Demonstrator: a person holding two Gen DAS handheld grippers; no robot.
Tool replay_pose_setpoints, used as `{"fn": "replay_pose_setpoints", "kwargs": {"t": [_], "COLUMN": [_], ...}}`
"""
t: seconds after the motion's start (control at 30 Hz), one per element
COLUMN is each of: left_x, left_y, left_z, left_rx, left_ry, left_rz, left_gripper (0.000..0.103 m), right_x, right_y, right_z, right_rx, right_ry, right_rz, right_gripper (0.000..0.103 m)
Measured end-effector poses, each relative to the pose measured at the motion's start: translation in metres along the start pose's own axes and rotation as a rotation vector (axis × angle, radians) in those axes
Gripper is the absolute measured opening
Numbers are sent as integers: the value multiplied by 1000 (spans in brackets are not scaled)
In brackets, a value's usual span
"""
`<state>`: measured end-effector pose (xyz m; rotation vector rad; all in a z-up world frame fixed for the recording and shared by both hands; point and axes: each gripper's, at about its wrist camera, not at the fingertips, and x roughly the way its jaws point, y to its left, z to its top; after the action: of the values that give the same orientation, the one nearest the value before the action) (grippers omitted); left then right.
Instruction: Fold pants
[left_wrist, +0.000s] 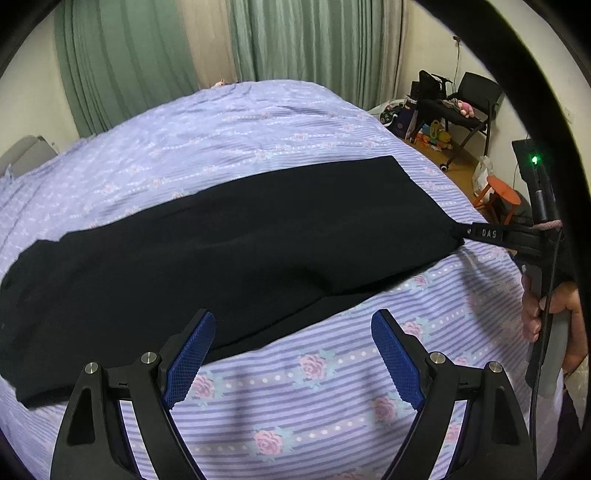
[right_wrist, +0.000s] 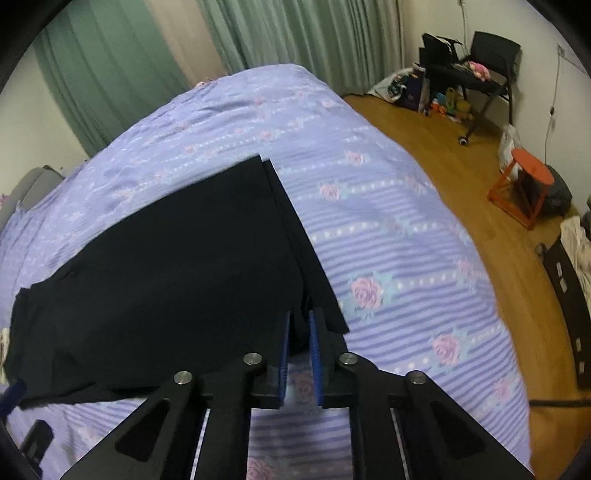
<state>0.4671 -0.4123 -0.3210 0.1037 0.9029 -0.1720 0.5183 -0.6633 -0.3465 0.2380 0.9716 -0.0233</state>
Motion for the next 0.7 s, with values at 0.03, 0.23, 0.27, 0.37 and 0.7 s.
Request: {"fn": "replay_pose_setpoints", "kwargs": {"t": [0.03, 0.23, 0.27, 0.37, 0.7], "left_x": [0, -5, -5, -3, -3], "left_y": [-2, -3, -2, 0, 12], "left_z": [0, 4, 5, 3, 3], "left_rx": [1, 22, 20, 14, 24], "left_ry": [1, -18, -19, -13, 2], "left_rz": [-2, 2, 2, 7, 52], "left_gripper": [87, 87, 87, 87, 87], "right_x": [-3, -31, -31, -16, 12], "right_y": [1, 7, 5, -2, -11], "right_z": [3, 26, 30, 35, 9], "right_rx": [-19, -110, -105, -85, -106], "right_ry": [-6, -86, -88, -57, 45], "right_rz": [-8, -92, -93, -97, -228], "right_gripper": [7, 3, 3, 3, 11]}}
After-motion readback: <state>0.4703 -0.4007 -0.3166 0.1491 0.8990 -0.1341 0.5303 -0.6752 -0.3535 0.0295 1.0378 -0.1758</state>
